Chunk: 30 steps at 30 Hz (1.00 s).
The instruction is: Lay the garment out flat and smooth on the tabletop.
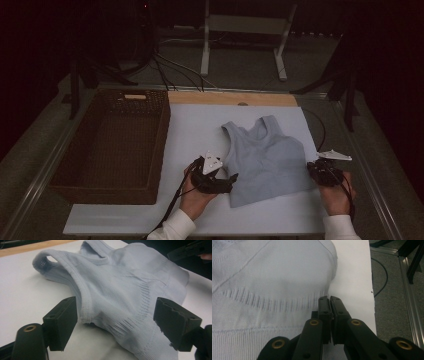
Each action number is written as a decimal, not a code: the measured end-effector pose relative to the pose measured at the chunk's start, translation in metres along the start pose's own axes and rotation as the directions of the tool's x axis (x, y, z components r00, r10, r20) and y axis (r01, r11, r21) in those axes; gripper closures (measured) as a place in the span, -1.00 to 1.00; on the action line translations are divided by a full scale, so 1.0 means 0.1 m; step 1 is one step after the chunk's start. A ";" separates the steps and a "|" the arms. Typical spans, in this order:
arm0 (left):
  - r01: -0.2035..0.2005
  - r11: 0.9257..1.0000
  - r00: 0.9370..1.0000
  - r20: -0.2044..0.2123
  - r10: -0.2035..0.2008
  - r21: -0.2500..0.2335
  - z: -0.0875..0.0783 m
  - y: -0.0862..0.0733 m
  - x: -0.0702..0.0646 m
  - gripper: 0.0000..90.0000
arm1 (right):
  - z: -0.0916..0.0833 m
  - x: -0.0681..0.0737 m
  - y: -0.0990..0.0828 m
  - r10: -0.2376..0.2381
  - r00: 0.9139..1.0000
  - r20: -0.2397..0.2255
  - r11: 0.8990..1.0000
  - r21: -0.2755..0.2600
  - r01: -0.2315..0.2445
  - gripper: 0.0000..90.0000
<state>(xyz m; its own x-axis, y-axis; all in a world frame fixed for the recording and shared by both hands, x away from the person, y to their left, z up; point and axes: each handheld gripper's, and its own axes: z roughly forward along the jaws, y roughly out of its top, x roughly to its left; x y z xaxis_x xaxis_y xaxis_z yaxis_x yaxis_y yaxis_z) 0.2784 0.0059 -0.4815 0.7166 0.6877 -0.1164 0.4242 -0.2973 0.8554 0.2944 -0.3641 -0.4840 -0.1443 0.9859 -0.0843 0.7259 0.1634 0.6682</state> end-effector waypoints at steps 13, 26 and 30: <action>0.036 0.999 0.999 0.024 -0.037 0.036 0.14 -0.11 0.00 -0.34 | -0.01 0.04 0.01 -0.007 1.000 -0.012 0.999 -0.048 0.007 0.13; 0.044 0.996 0.998 0.047 -0.048 0.078 0.27 -0.14 -0.07 -0.12 | -0.03 0.07 0.02 -0.024 0.999 -0.024 0.997 -0.075 0.022 0.04; 0.062 0.992 0.997 0.043 -0.067 0.108 0.30 -0.15 -0.06 0.19 | -0.04 0.07 0.03 -0.027 0.999 -0.025 0.996 -0.083 0.024 0.03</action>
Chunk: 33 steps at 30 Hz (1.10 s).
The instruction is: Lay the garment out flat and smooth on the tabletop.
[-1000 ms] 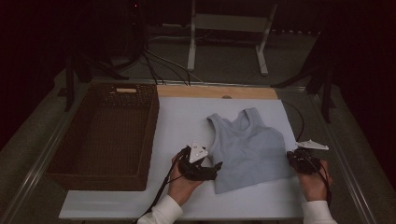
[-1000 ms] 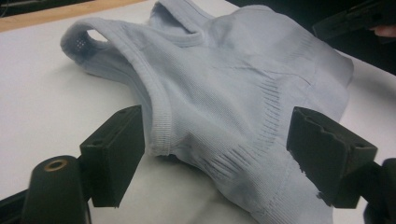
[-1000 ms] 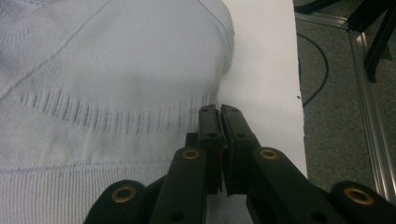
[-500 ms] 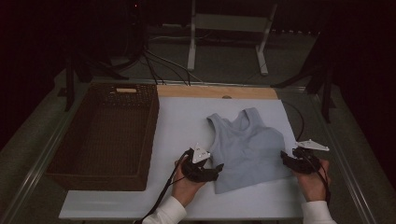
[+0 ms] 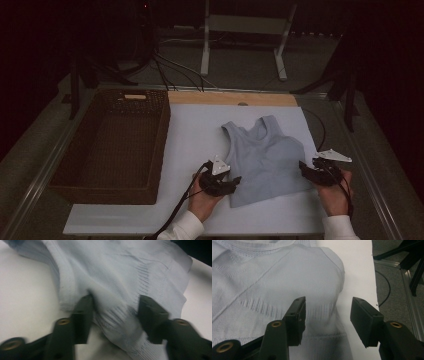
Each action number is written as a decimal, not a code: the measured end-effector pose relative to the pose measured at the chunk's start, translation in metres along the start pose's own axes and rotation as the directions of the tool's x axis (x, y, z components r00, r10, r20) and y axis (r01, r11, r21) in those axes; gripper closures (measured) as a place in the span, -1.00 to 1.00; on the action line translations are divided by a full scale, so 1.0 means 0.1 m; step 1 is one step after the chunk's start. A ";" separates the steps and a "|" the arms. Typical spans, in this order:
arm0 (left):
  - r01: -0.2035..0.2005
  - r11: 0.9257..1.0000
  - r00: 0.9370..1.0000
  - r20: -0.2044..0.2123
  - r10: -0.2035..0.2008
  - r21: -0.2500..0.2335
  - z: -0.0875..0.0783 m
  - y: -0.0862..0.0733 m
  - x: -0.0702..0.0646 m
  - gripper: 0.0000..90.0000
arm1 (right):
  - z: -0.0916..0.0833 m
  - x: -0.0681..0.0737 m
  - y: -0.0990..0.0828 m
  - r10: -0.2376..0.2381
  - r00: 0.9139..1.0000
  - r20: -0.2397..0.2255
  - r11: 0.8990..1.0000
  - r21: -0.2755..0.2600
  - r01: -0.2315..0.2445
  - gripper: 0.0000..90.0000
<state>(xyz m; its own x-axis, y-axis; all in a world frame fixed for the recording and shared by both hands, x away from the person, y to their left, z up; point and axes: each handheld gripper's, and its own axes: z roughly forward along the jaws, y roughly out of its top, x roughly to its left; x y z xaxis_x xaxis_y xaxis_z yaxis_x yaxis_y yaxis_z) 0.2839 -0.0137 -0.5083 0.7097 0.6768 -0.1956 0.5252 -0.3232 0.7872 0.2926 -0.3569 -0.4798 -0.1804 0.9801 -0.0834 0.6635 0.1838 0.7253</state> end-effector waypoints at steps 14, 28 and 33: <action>0.000 1.000 1.000 0.003 0.000 0.003 -0.12 -0.01 0.06 0.90 | -0.02 0.00 0.02 -0.006 1.000 -0.001 1.000 -0.020 0.006 -0.01; 0.008 1.000 1.000 -0.010 -0.008 -0.007 -0.28 -0.01 0.16 0.90 | -0.04 0.01 0.03 -0.006 1.000 -0.009 0.999 -0.032 0.006 -0.02; 0.014 1.000 1.000 -0.015 -0.015 -0.011 -0.37 -0.03 0.20 0.90 | -0.06 0.01 0.03 0.002 1.000 -0.010 0.999 -0.038 -0.002 -0.03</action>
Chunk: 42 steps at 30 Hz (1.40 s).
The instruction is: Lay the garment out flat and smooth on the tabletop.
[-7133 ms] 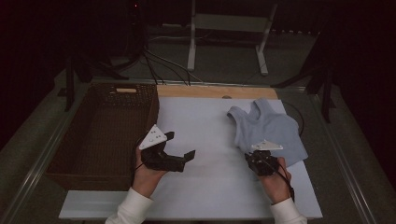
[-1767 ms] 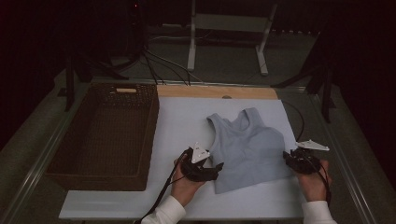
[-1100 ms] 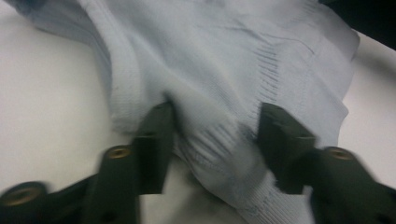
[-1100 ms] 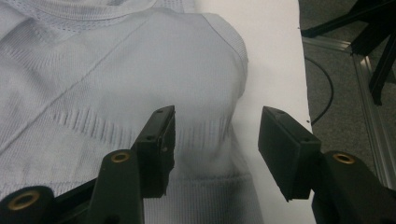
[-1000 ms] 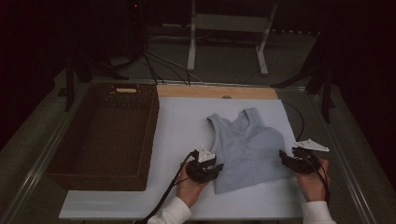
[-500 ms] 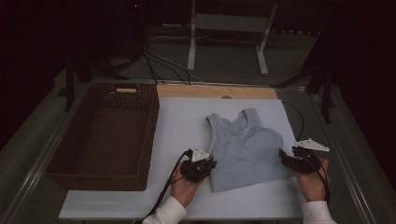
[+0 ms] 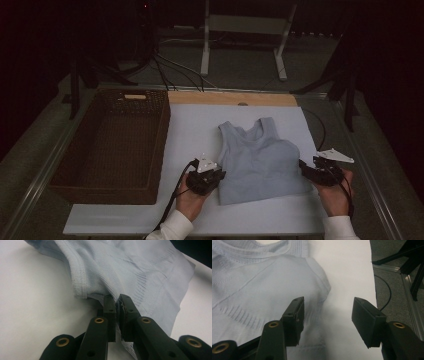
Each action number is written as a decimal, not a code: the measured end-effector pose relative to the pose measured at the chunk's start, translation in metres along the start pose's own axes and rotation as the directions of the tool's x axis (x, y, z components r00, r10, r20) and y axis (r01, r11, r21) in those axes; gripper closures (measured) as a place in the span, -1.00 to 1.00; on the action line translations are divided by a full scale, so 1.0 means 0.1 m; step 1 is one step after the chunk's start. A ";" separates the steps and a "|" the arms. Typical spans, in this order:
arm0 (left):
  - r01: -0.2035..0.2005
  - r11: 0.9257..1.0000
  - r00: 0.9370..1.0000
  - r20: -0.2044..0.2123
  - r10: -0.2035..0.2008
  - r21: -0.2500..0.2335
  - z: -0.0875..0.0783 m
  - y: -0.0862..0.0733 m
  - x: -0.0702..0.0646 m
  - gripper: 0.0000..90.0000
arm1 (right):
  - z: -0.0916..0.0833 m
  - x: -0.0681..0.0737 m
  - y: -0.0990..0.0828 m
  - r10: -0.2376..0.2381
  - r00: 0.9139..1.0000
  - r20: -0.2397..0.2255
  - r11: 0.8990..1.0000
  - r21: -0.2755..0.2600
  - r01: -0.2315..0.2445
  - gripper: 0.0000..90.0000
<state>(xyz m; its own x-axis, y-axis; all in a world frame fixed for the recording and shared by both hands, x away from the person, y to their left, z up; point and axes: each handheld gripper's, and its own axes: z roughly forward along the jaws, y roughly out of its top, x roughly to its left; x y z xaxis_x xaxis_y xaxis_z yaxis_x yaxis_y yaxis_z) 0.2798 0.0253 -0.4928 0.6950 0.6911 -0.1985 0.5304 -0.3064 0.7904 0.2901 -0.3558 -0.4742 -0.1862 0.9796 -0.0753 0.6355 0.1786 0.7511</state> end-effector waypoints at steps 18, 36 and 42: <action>0.036 0.999 0.999 -0.032 -0.037 -0.019 -0.19 -0.05 0.18 0.90 | 0.06 0.27 0.09 0.015 0.994 -0.112 1.000 0.009 -0.014 0.01; 0.072 0.997 0.995 -0.067 -0.074 -0.031 -0.33 -0.12 0.35 0.90 | 0.20 0.45 0.02 0.023 0.979 -0.204 0.993 0.121 0.002 0.47; 0.072 0.997 0.995 -0.067 -0.073 -0.025 -0.33 -0.12 0.35 0.90 | 0.20 0.45 -0.03 0.046 0.970 -0.240 0.989 0.150 -0.009 0.88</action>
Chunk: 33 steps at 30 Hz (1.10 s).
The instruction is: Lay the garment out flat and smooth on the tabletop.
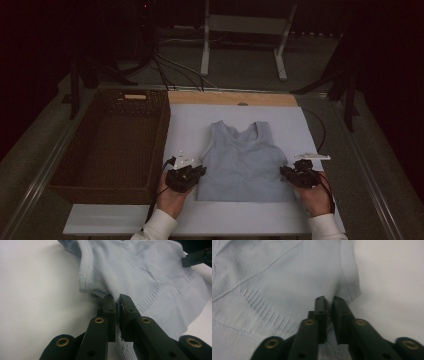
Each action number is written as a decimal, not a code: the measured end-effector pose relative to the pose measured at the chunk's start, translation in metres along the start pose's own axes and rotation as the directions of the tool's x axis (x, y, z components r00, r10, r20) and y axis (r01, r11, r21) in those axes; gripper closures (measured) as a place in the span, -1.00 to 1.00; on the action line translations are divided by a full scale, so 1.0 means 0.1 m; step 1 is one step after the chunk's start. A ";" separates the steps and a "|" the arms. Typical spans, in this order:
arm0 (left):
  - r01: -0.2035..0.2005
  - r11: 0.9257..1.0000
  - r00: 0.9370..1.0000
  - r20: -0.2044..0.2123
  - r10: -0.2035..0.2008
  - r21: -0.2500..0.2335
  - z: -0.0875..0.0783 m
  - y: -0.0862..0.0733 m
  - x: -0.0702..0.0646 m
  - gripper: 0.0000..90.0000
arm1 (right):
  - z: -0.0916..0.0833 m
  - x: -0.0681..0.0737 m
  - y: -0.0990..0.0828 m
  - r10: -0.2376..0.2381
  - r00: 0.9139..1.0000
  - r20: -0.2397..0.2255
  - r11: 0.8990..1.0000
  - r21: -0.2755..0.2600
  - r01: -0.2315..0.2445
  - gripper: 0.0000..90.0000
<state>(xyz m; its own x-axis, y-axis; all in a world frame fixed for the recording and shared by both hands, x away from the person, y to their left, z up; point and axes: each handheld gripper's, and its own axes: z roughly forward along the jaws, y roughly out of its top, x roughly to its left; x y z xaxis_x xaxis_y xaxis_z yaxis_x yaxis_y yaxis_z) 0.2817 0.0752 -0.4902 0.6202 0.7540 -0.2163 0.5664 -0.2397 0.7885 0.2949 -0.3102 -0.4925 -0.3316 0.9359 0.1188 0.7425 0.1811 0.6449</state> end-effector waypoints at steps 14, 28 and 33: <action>0.012 1.000 1.000 0.002 -0.012 0.017 -0.03 -0.05 0.01 0.90 | -0.15 0.13 -0.07 -0.032 0.999 -0.008 0.999 -0.018 0.032 0.89; 0.011 1.000 1.000 0.004 -0.011 0.017 -0.05 -0.06 0.00 0.89 | -0.14 0.12 -0.18 -0.021 1.000 0.023 1.000 -0.007 0.021 0.00; 0.010 1.000 1.000 0.004 -0.011 0.016 -0.06 -0.06 0.00 0.89 | -0.13 0.15 -0.20 -0.039 0.999 0.012 0.999 0.014 0.038 -0.16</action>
<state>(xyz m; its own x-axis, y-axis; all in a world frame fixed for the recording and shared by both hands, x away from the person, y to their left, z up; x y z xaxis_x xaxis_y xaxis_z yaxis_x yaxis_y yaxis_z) 0.2751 0.0806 -0.4920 0.6163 0.7541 -0.2269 0.5815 -0.2415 0.7769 0.2672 -0.3039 -0.4935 -0.3527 0.9319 0.0846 0.7375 0.2212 0.6381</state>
